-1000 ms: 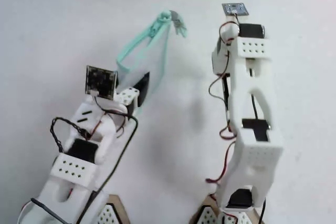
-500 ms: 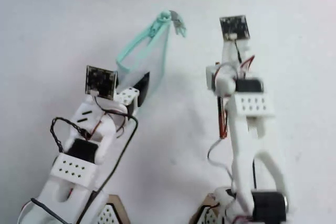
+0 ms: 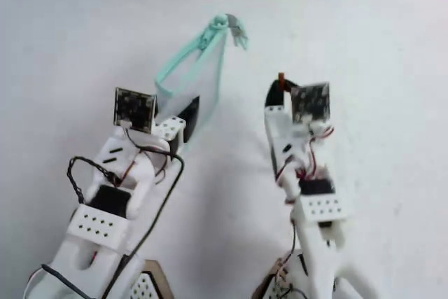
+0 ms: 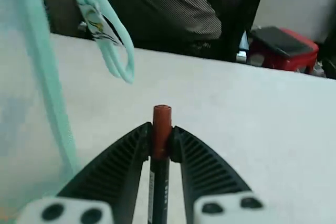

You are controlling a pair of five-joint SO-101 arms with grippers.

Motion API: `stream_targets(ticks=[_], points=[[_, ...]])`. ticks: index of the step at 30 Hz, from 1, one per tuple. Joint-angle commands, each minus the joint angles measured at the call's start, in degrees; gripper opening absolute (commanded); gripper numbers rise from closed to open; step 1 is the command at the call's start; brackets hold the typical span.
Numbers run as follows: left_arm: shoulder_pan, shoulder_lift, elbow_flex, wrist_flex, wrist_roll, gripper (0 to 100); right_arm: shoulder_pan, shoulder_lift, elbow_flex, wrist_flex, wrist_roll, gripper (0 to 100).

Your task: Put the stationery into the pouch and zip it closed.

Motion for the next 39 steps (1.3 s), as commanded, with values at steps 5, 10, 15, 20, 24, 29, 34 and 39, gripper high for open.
stream_targets(ticks=[5, 10, 15, 20, 24, 29, 34, 39], points=[[0.84, -0.75, -0.09, -1.05, -0.53, 21, 0.48, -10.51, 8.53, -10.59, -0.09, 1.8], [0.84, -0.75, -0.09, -1.05, -0.53, 21, 1.45, -17.89, 15.21, -15.69, -0.18, 1.8], [0.84, -0.75, -0.09, -1.05, -0.62, 21, 1.45, -22.99, 19.52, -17.54, -0.18, 1.8], [0.84, -0.75, -0.09, -1.05, -0.62, 21, 1.8, -24.04, 19.69, -17.1, -0.18, 1.8], [0.84, -0.75, -0.09, -1.05, -0.62, 21, 1.8, -23.96, 19.78, -16.57, -0.18, 1.8], [0.92, -0.75, -0.09, -1.05, -0.7, 21, 1.8, -24.48, 19.78, -16.31, -0.18, 1.8], [0.92, -0.57, -0.09, -1.23, -0.79, 21, 1.45, -24.57, 19.6, -22.64, -0.09, 1.8], [0.92, -0.57, -0.09, -1.14, -0.62, 21, -3.56, -24.57, 17.85, -33.1, 10.64, 1.8]])
